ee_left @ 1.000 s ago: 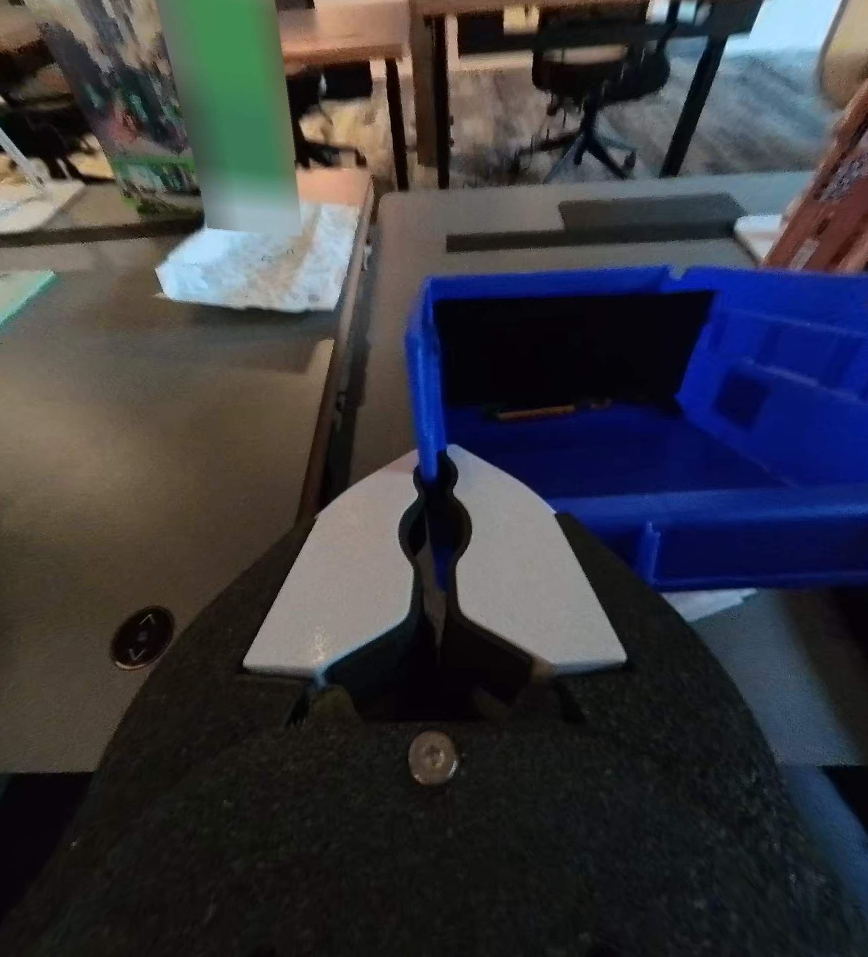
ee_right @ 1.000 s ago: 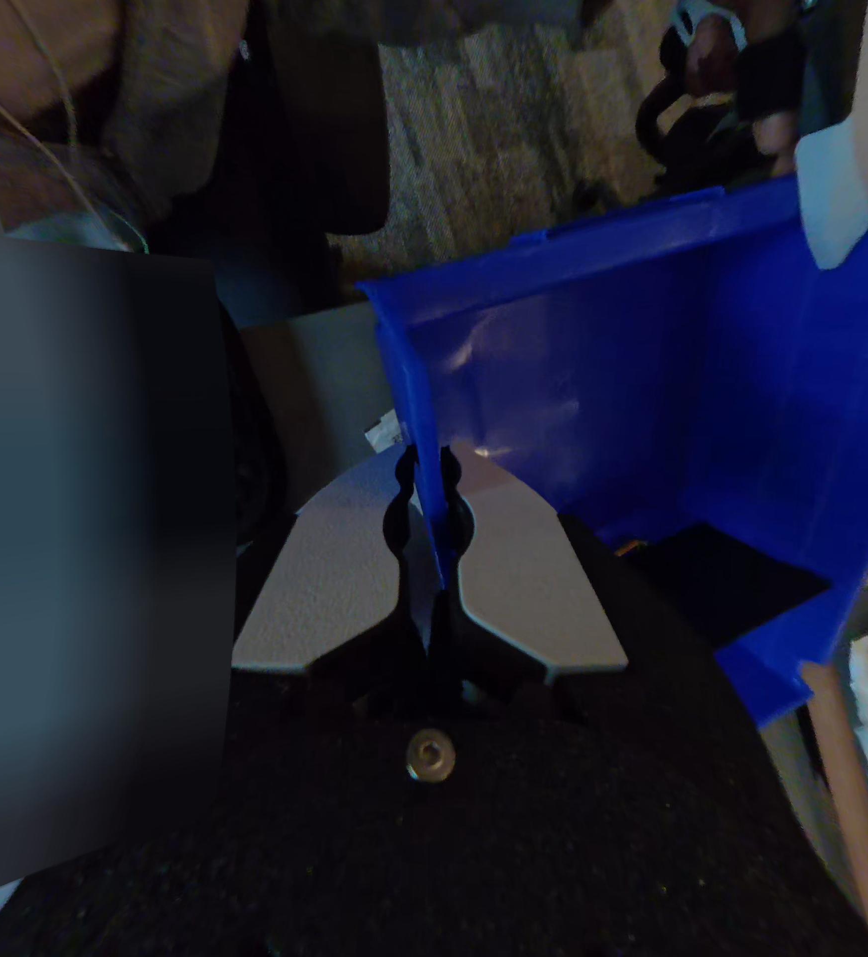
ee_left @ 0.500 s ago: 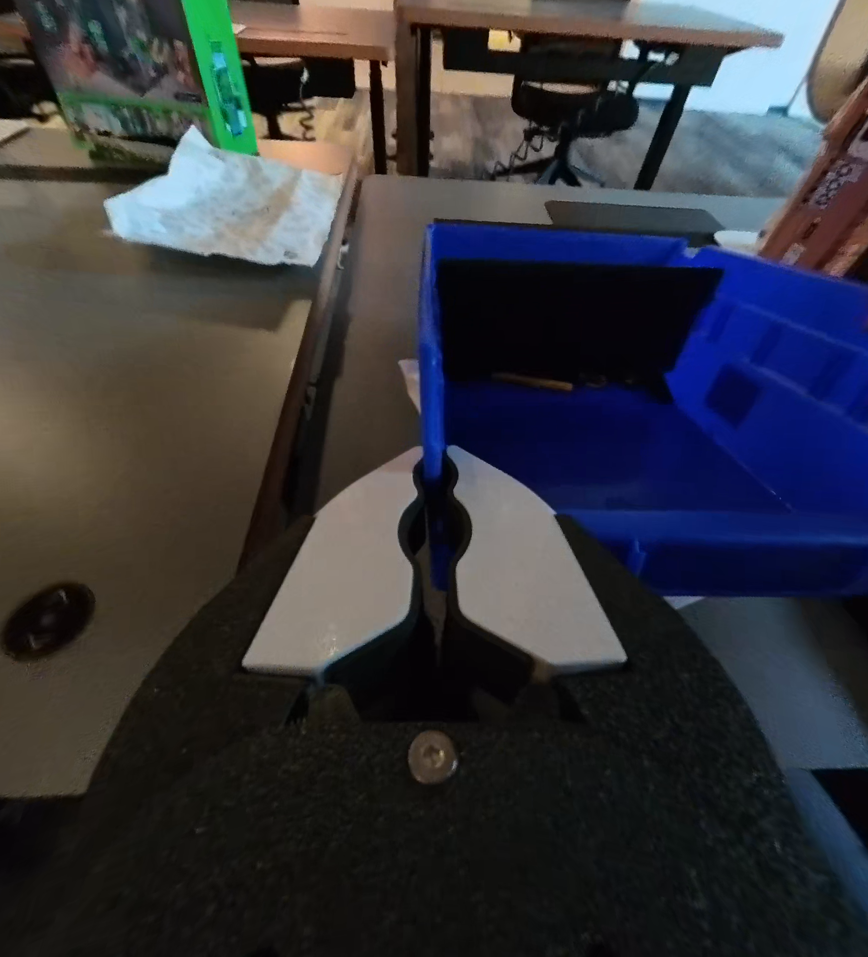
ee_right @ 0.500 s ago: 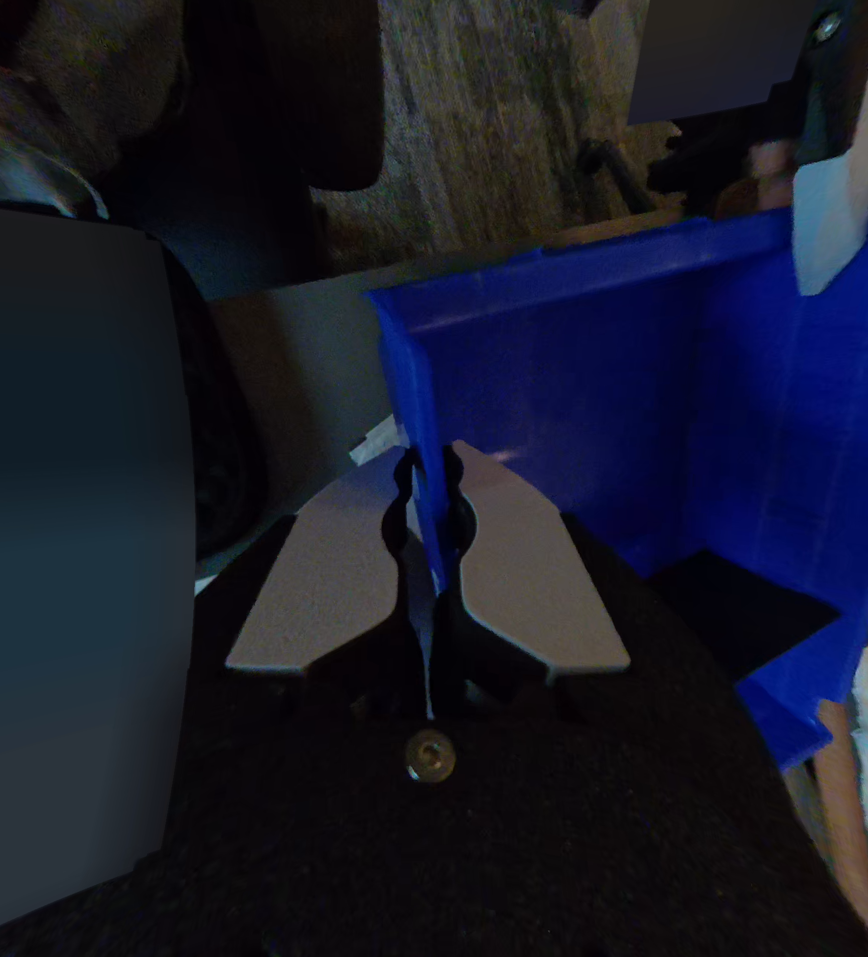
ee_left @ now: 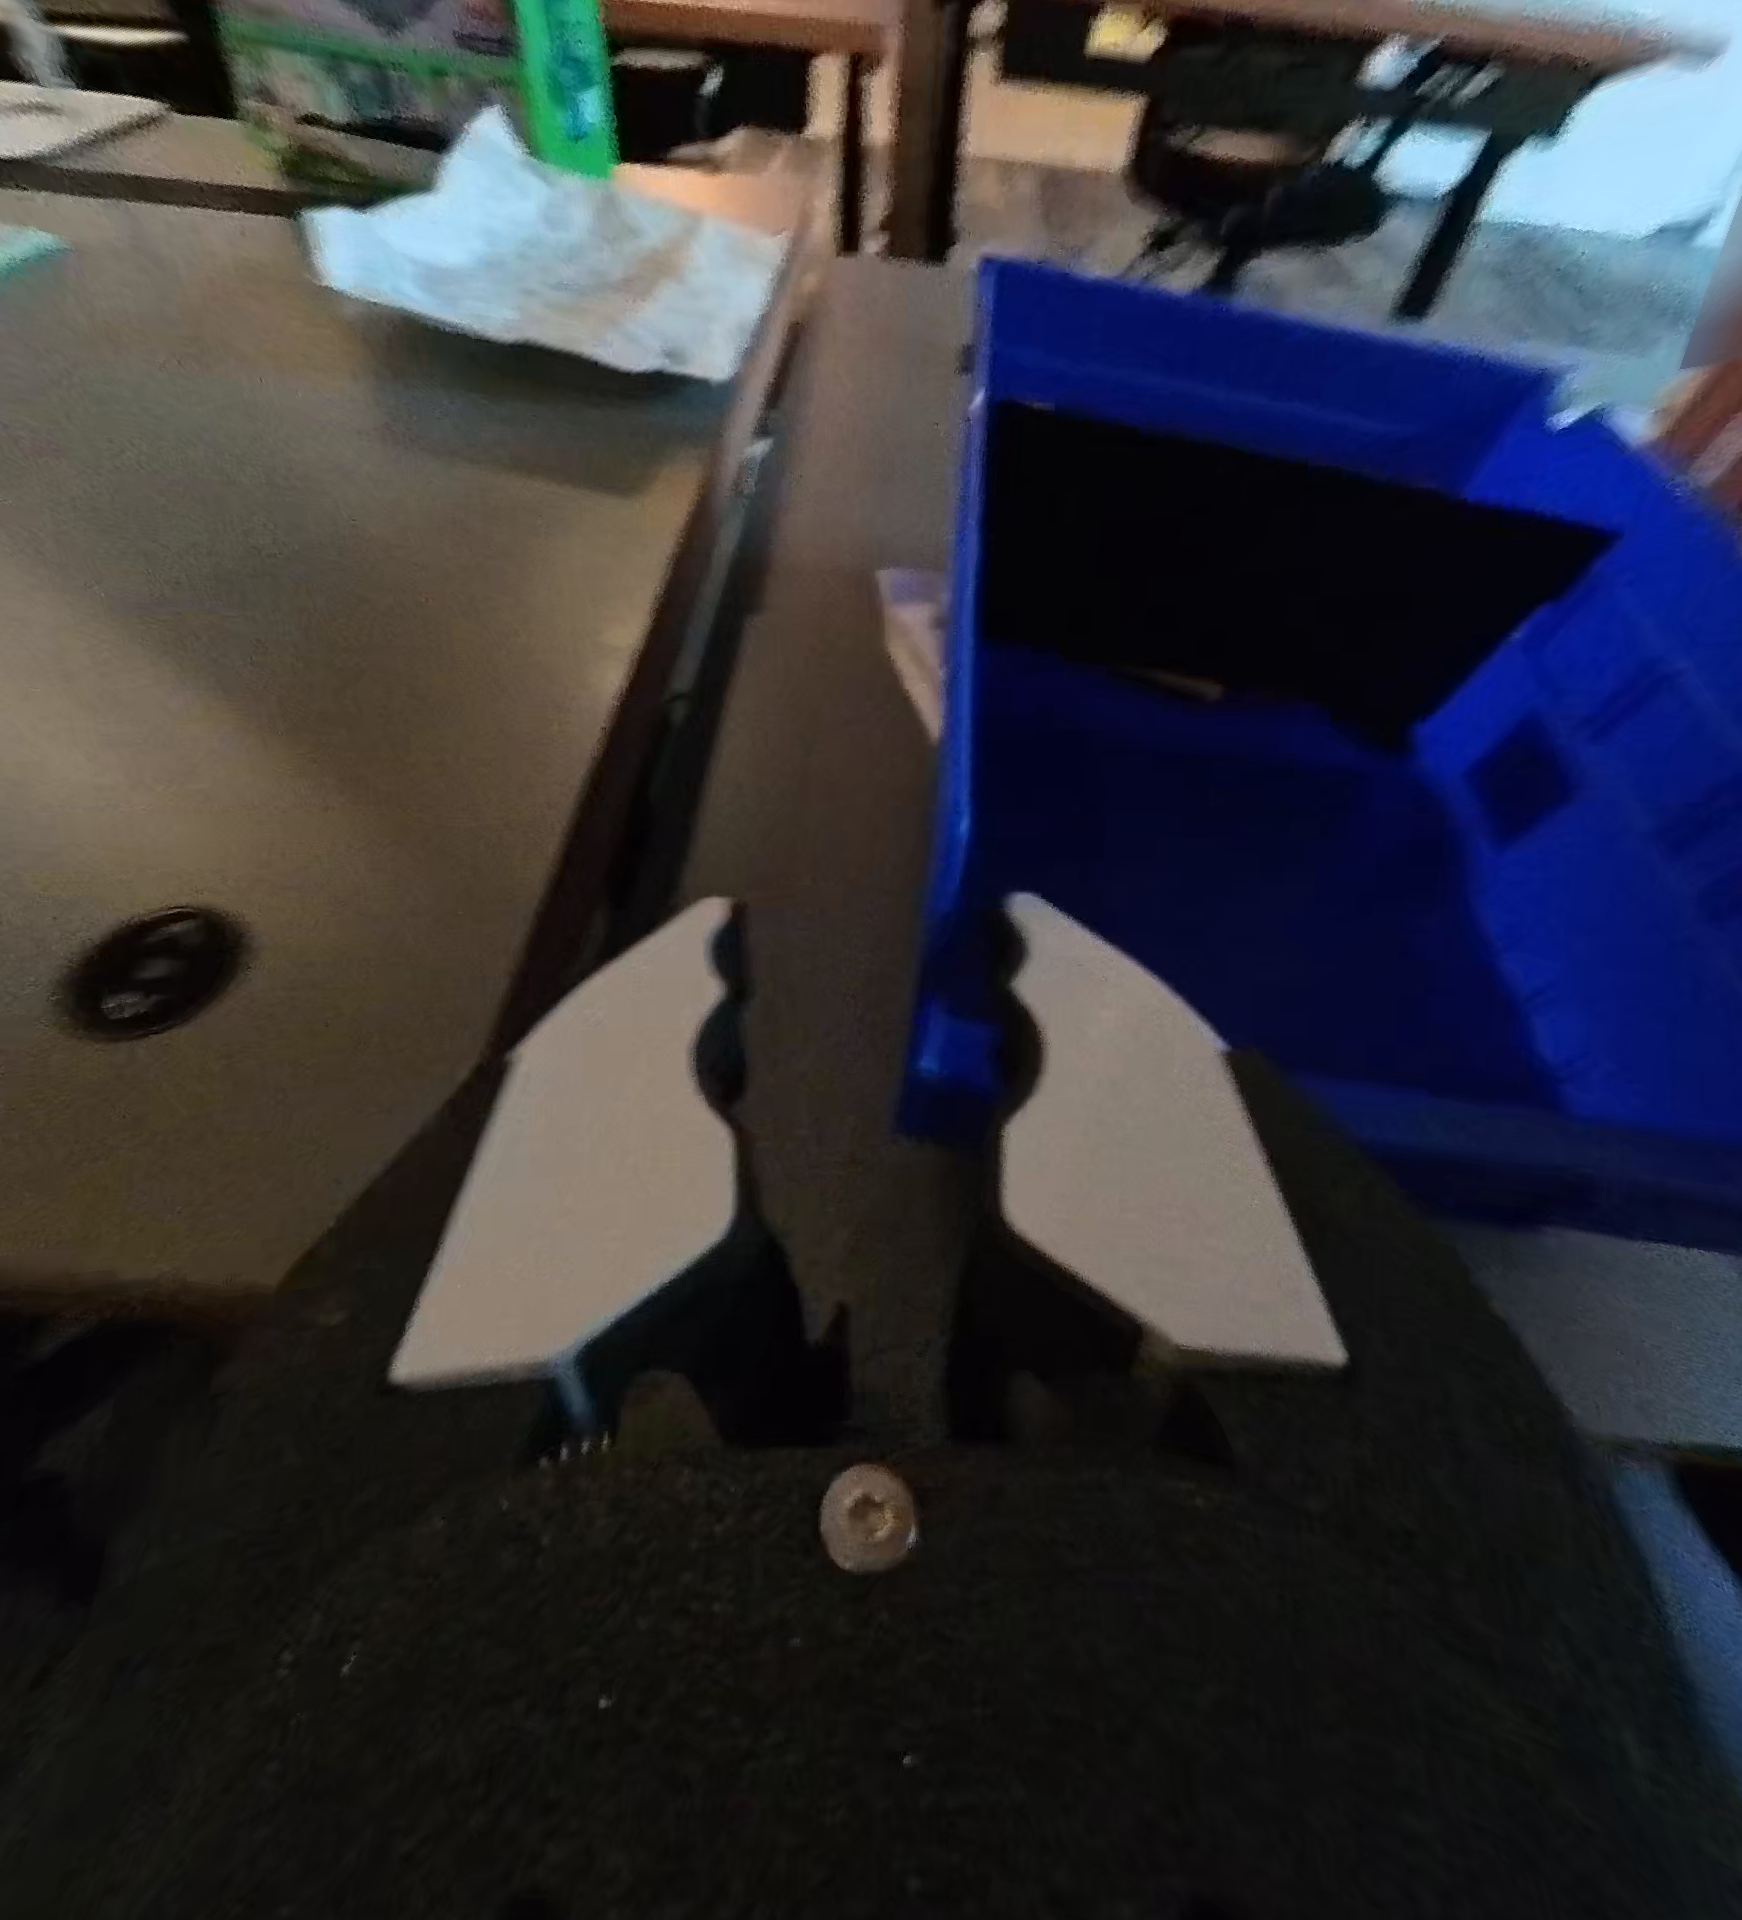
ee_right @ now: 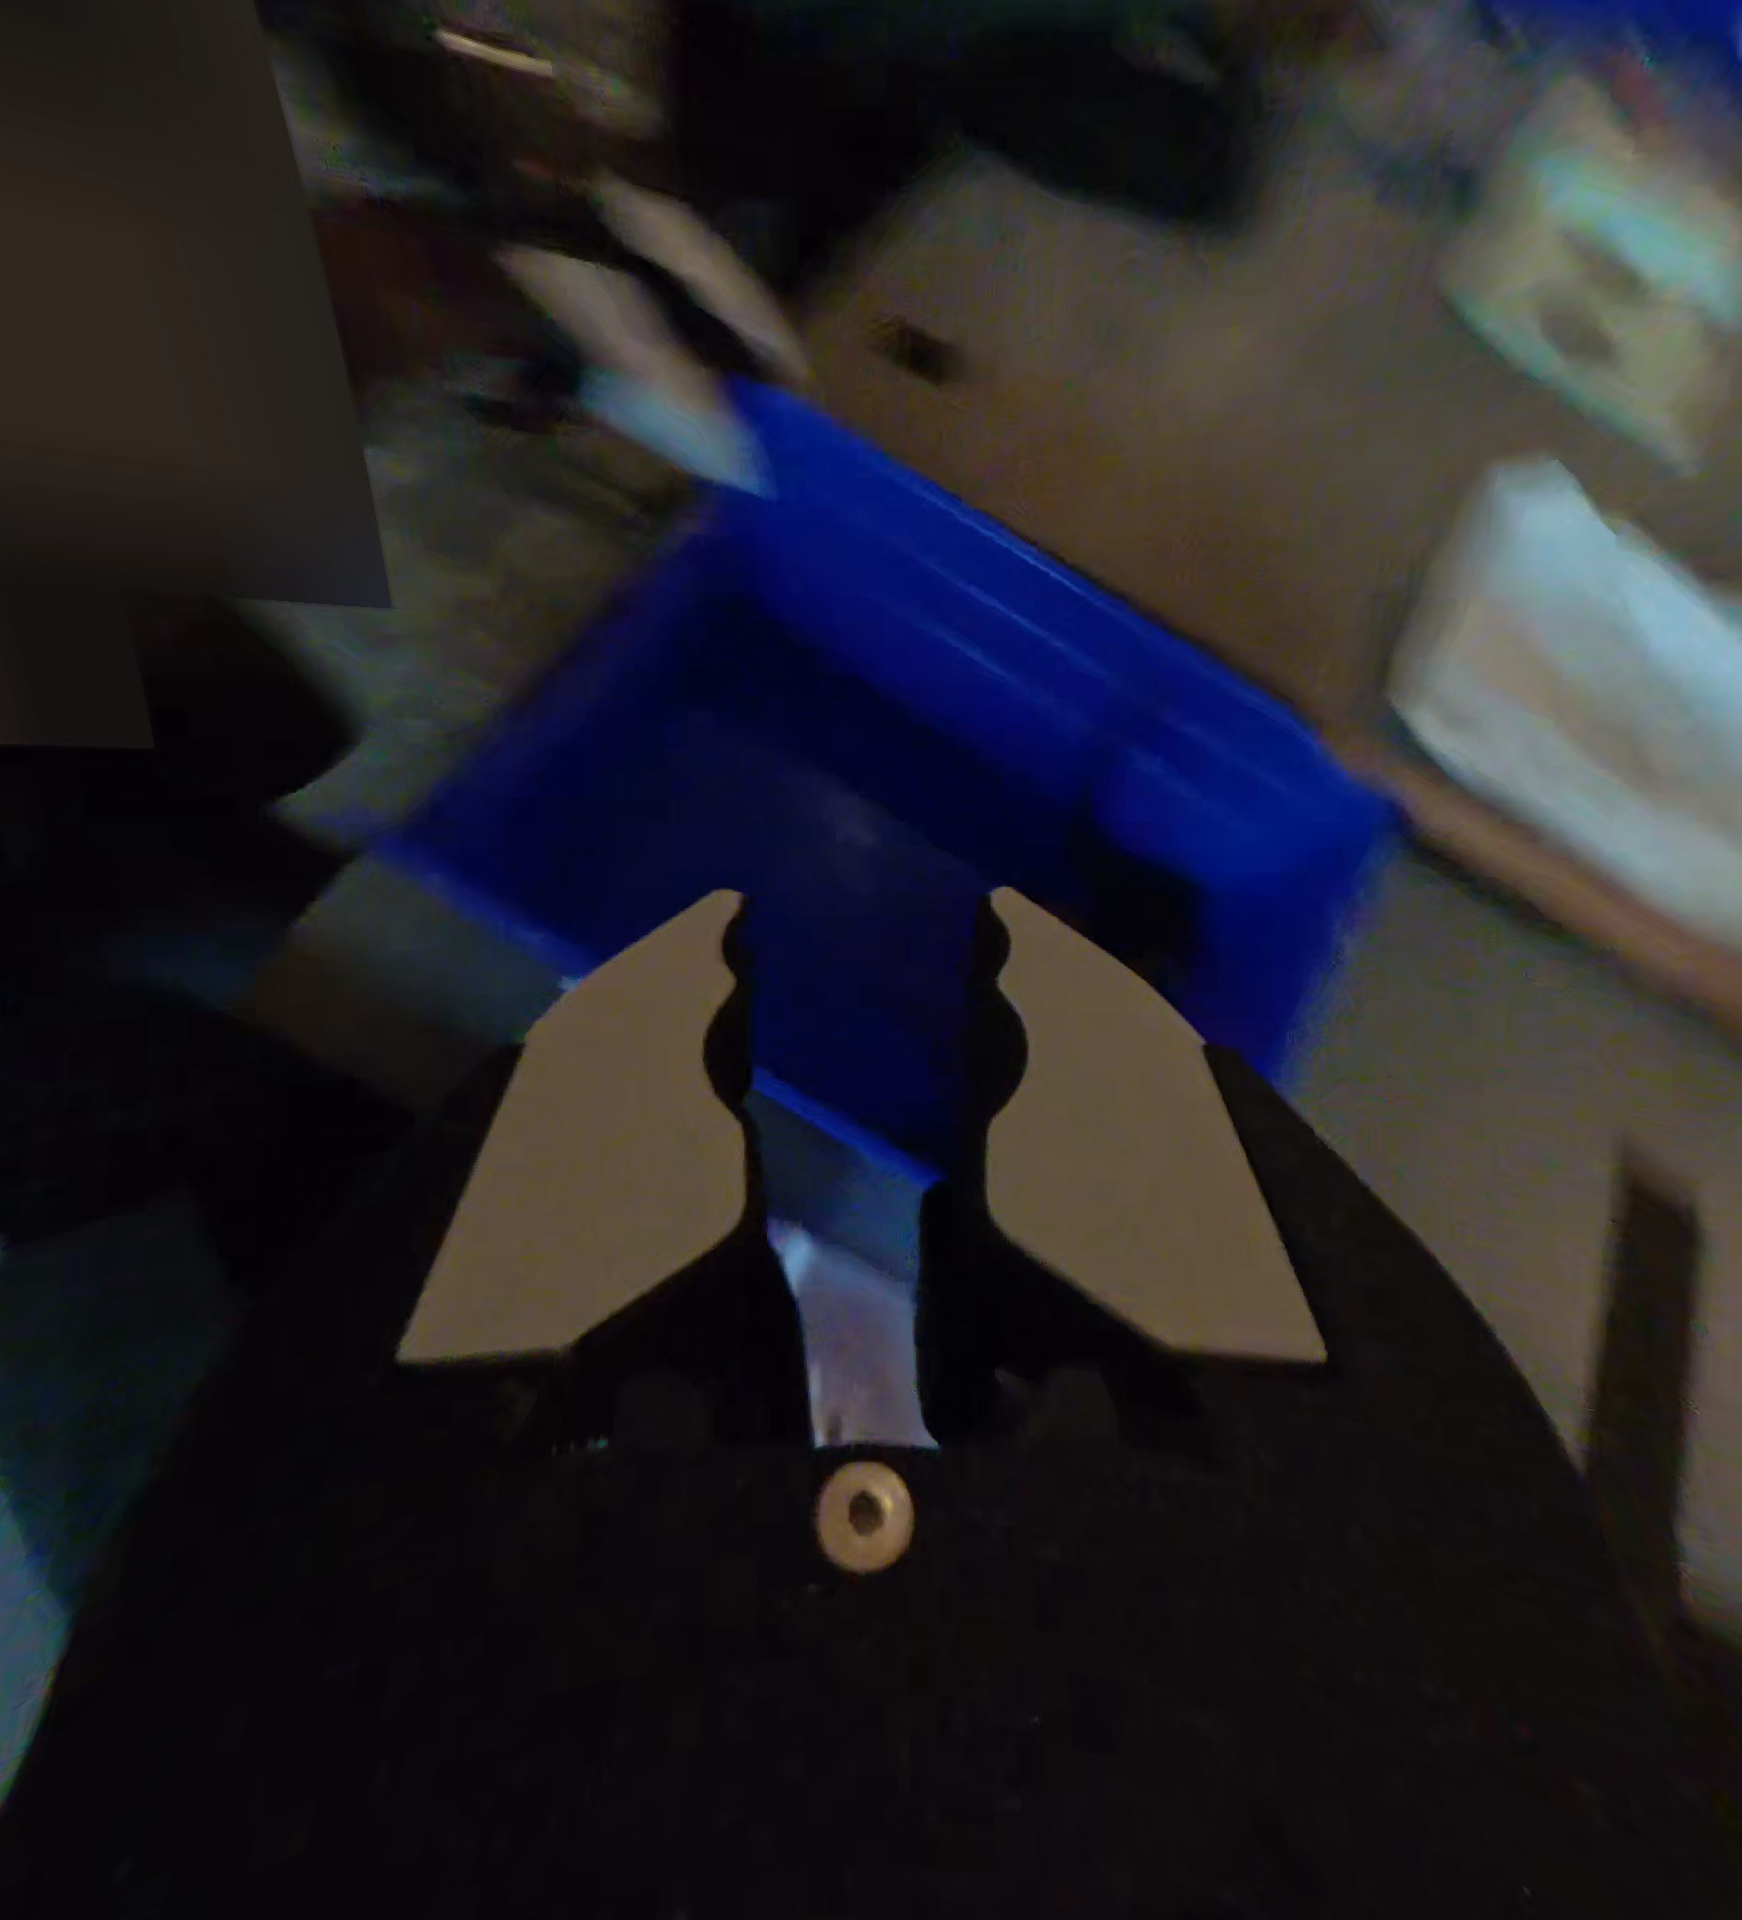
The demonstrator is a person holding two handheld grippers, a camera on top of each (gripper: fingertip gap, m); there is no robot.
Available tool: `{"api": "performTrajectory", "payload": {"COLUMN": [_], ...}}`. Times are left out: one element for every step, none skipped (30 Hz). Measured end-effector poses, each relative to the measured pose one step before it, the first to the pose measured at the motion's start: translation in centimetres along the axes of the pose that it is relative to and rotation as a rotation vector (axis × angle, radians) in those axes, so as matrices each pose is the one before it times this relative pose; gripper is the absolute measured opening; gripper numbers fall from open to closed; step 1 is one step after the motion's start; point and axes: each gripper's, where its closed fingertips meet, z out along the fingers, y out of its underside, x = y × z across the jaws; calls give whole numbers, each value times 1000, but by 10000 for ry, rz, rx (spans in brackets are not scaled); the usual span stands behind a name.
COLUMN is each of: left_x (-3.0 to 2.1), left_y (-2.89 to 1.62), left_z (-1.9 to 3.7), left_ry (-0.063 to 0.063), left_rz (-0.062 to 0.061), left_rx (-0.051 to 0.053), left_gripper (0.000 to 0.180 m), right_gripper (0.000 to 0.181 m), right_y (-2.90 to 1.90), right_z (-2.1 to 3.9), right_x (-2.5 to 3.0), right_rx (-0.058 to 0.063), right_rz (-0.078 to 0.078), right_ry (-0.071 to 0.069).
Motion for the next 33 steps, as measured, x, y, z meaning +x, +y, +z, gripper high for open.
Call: {"api": "performTrajectory", "payload": {"left_x": [-214,-32,7,323,735,1106,1423,1554,1501,1237,884,490,137,45,367,432,305,-9,-87,2,94,111,70,97,99,170,178,123,-38,-203,-183,-95,24], "left_y": [-262,-862,-720,-1035,-1015,-809,-401,-42,95,194,399,481,298,108,73,122,139,144,108,101,112,66,57,89,128,122,145,125,32,-145,-224,-178,-34], "left_z": [-800,-1064,-853,-847,-633,-368,-88,218,475,620,603,497,375,269,236,209,216,239,231,230,203,187,191,238,267,248,402,515,93,-312,-364,21,218], "left_ry": [-346,-462,-427,-292,-37,255,559,739,813,729,563,351,116,61,253,359,237,46,-32,17,76,68,38,52,59,76,61,7,-19,-48,-110,-74,39], "left_rz": [283,398,509,558,550,479,323,96,-21,-81,-125,-45,-4,2,79,107,85,100,101,71,59,53,52,52,27,9,16,11,-5,-21,-32,-38,-36], "left_rx": [-167,-84,55,193,241,172,20,-117,-85,-11,-122,-181,-90,-21,-32,-53,-65,-54,-28,-33,-55,-37,-16,-21,-29,-28,-5,30,23,29,113,163,101], "left_gripper": [50,50,44,34,23,14,6,6,5,5,6,7,7,7,7,7,7,8,9,9,10,10,10,10,10,10,10,10,10,10,10,10,10], "right_gripper": [36,36,37,35,35,36,36,35,33,31,30,27,18,11,5,4,4,3,3,2,2,2,2,2,2,2,2,2,2,2,2,2,2], "right_y": [626,484,352,371,420,504,529,275,246,293,204,146,130,284,248,49,-55,-57,20,107,123,103,67,-12,-22,26,10,4,43,23,21,-10,-24], "right_z": [-423,159,618,984,1269,1509,1353,1351,1203,1020,834,653,590,489,291,133,-82,-169,-123,-33,167,192,180,29,-36,-23,-58,-4,34,55,-19,-7,-29], "right_x": [1748,667,145,330,-120,-33,-6,-221,14,367,42,-53,169,279,194,-85,88,135,105,51,117,-32,-21,51,13,138,43,-97,-107,-20,-50,27,0], "right_rx": [-723,-684,-605,-618,-635,-739,-754,-607,-573,-592,-427,-297,-272,-284,-237,-66,-1,7,-19,-54,-33,-29,-19,20,7,-28,-32,-24,-22,-3,8,13,19], "right_rz": [890,528,300,129,-68,-32,30,30,120,72,-64,7,109,123,27,11,53,33,59,75,44,89,67,18,40,26,-23,27,-2,38,79,78,19], "right_ry": [594,87,-37,201,-31,-62,-15,-206,-88,134,-86,-164,-82,61,-27,-192,-63,-10,-45,-45,-49,-64,-63,-49,-16,29,76,-49,-36,-29,-33,-45,-27]}}
